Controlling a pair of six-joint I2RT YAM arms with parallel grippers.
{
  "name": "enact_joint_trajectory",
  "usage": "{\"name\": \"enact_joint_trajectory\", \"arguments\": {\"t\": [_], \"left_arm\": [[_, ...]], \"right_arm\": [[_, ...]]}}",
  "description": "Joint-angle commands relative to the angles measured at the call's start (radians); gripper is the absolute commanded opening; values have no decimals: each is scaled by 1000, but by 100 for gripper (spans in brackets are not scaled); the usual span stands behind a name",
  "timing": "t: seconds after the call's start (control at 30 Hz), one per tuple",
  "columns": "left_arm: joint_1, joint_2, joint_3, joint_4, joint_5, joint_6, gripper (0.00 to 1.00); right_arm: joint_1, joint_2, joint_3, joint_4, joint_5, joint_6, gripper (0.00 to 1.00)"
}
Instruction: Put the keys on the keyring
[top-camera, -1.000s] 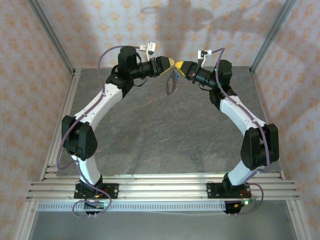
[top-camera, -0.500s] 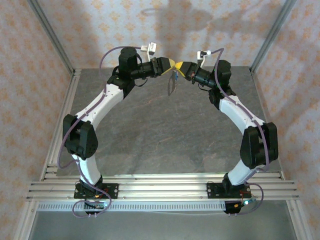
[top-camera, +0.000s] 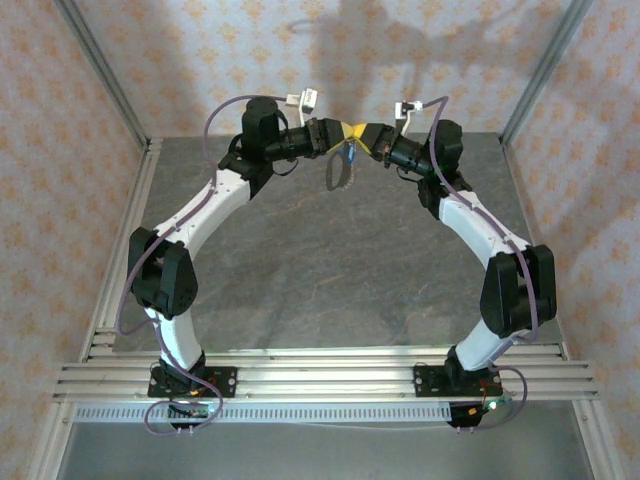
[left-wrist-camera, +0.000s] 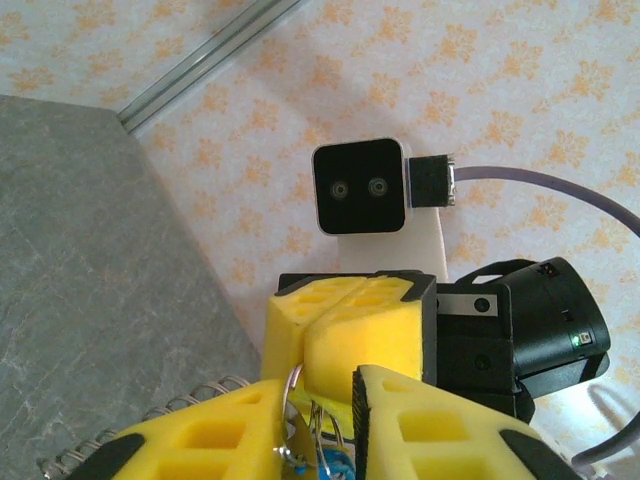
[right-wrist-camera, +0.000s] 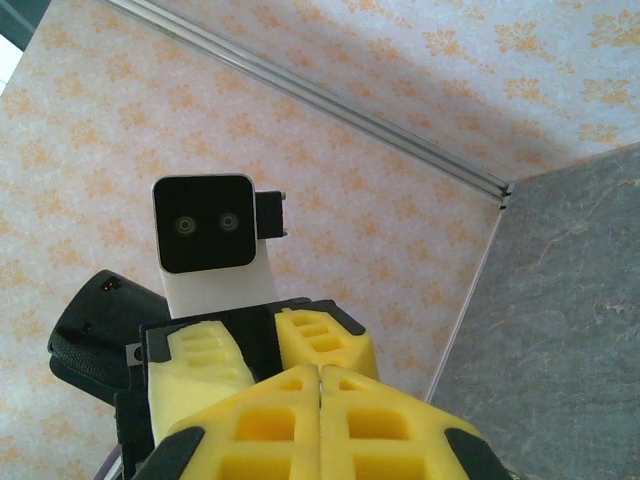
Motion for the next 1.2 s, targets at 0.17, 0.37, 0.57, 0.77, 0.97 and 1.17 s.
{"name": "enact_joint_trajectory", "arguments": {"t": [0.17,0.37,0.57,0.77,0.97,1.17], "left_arm": [[-10,-8,-25,59,29,2,11],[-14,-5,-25,69,18,-4,4],[-18,-9,-33,81,-5,-8,0],[-19,-27,-65,106,-57,-35,0],[-24,-41,-104,165,-96,-77,0],[-37,-48,-126,207,-109,-102,0]], "right_arm": [[-10,-7,20,39,2,-16,0],[-11,-10,16,37,-5,-19,0],[-14,-19,17,16,-3,-25,0],[-66,-66,-29,23,56,14,26],[-108,-164,-159,35,133,23,29],[-105,-251,-274,-17,197,-48,32]]}}
